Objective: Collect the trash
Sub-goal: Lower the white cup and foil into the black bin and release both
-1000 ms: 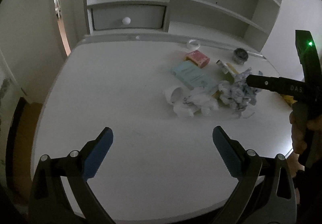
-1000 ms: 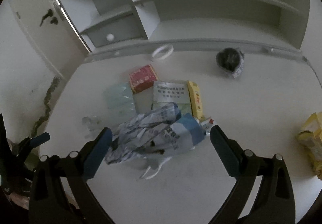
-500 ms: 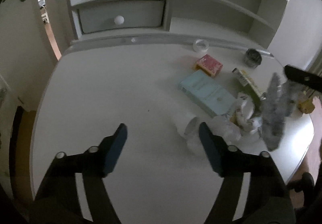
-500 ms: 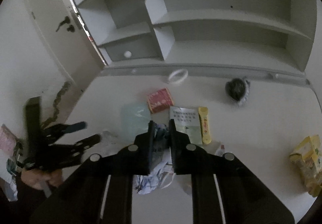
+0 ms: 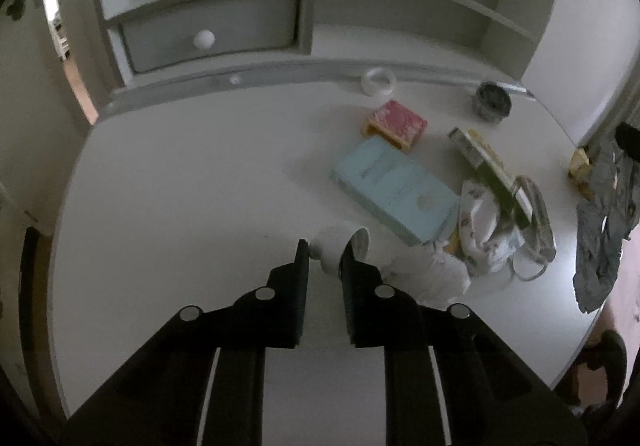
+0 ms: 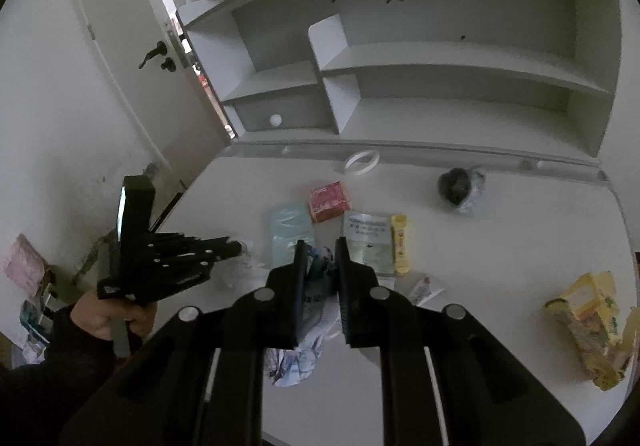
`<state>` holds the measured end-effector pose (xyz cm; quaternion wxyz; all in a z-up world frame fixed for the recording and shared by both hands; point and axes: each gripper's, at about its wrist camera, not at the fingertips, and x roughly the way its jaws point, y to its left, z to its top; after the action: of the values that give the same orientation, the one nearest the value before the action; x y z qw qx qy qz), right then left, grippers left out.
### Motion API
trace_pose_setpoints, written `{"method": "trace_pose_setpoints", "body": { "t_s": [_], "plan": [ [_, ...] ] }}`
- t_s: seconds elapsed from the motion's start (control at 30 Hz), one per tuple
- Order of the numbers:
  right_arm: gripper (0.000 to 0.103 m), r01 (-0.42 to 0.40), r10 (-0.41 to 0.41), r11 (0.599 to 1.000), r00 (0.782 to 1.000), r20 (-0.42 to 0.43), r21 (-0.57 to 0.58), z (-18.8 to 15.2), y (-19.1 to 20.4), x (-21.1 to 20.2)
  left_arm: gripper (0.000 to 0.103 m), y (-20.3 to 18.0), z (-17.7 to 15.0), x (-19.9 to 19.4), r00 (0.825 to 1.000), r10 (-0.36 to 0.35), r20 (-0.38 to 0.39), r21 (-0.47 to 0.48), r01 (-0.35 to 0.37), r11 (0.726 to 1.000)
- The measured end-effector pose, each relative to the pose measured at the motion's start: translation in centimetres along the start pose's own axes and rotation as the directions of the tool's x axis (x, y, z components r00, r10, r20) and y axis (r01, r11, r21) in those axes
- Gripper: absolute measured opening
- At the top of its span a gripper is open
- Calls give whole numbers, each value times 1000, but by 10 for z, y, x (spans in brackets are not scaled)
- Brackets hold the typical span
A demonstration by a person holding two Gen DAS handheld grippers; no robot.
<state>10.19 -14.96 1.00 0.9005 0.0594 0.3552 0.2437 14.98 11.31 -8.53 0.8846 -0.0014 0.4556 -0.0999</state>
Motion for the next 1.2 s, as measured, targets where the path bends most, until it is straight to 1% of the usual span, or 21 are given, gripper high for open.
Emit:
{"method": "trace_pose_setpoints", "body": {
  "t_s": [0.1, 0.17, 0.23, 0.3, 0.33, 0.4, 0.43, 0.5, 0.53, 0.57, 0.6, 0.63, 0.7, 0.73, 0.77, 0.87, 0.93, 1.0, 1.03, 1.1, 1.2],
  "plan": [
    [15, 37, -37, 999, 999, 40, 18, -2, -17, -26, 15, -3, 7, -18, 999, 26, 40, -12, -26, 1000],
    [15, 86, -89, 995, 993, 73, 46, -6, -39, -52, 15, -17, 15, -32, 997, 28, 71, 13, -29, 999],
    [15, 138, -146, 987, 984, 100, 83, -15, -64, -79, 15, -37, 23, -41, 996, 12, 93, 41, -16, 999],
    [15, 210, -228, 967, 965, 126, 142, -30, -97, -114, 15, -66, 31, -48, 993, -32, 112, 73, 24, 997],
    [15, 244, -269, 954, 954, 135, 175, -38, -113, -132, 15, -87, 35, -50, 990, -66, 122, 95, 54, 994],
    [15, 314, -357, 915, 923, 144, 254, -61, -148, -171, 15, -128, 41, -51, 982, -136, 131, 130, 119, 984],
    [15, 353, -409, 884, 901, 143, 306, -78, -170, -196, 15, -159, 43, -49, 973, -193, 126, 155, 173, 973],
    [15, 402, -475, 837, 870, 131, 370, -106, -199, -226, 15, -209, 42, -45, 955, -279, 98, 207, 255, 945],
    [15, 436, -522, 798, 846, 114, 416, -127, -219, -248, 15, -247, 39, -42, 942, -329, 74, 254, 301, 919],
    [15, 452, -544, 773, 833, 99, 445, -144, -232, -260, 15, -274, 36, -41, 930, -364, 53, 290, 335, 897],
    [15, 467, -565, 746, 821, 81, 475, -160, -245, -272, 15, -315, 29, -39, 908, -420, 10, 335, 392, 857],
    [15, 482, -586, 715, 808, 57, 506, -179, -258, -283, 15, -337, 25, -38, 891, -453, -19, 357, 429, 830],
    [15, 506, -612, 652, 791, -2, 564, -224, -288, -302, 15, -393, 10, -36, 849, -521, -93, 412, 509, 756],
    [15, 513, -616, 633, 787, -24, 580, -239, -297, -306, 15, -426, -1, -34, 831, -541, -131, 447, 536, 716],
    [15, 523, -620, 604, 782, -58, 601, -260, -310, -309, 15, -452, -10, -32, 816, -555, -164, 475, 558, 680],
    [15, 535, -606, 544, 783, -138, 646, -314, -342, -308, 15, -526, -43, -19, 779, -563, -276, 549, 609, 573],
    [15, 544, -591, 513, 785, -187, 664, -344, -361, -301, 15, -567, -69, -7, 744, -557, -368, 586, 651, 483],
    [15, 540, -560, 487, 796, -229, 686, -376, -381, -289, 15, -604, -94, 16, 731, -521, -441, 610, 670, 423],
    [15, 540, -550, 481, 799, -242, 691, -385, -387, -284, 15, -614, -102, 25, 727, -506, -463, 614, 675, 409],
    [15, 544, -528, 470, 804, -272, 695, -406, -402, -270, 15, -638, -122, 57, 739, -451, -501, 626, 669, 401],
    [15, 543, -495, 455, 813, -307, 706, -431, -423, -248, 15, -658, -144, 97, 751, -385, -537, 635, 660, 402]
  ]
}}
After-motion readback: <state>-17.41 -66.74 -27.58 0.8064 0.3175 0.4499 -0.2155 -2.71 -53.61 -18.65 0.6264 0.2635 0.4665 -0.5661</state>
